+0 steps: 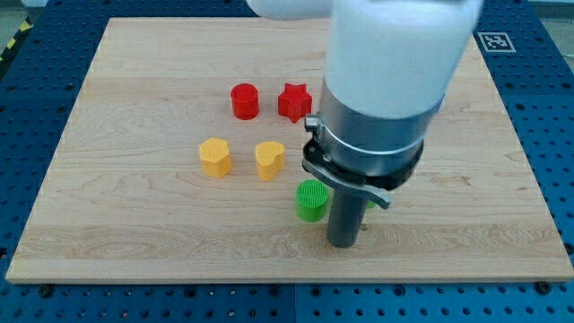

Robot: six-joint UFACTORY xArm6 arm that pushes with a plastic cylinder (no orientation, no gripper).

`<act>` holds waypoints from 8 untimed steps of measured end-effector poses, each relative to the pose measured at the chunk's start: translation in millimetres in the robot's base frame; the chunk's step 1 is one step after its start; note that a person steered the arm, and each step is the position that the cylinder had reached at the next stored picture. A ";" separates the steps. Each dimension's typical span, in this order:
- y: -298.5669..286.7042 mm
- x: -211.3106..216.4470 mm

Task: Move the green circle towards the center

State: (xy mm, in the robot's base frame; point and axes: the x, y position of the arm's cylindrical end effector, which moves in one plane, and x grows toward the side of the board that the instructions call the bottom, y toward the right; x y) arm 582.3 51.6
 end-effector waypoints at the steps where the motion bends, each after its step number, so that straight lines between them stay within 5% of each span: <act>1: -4.9 1.5; 3: -71.5 23.3; 8: -31.7 -12.0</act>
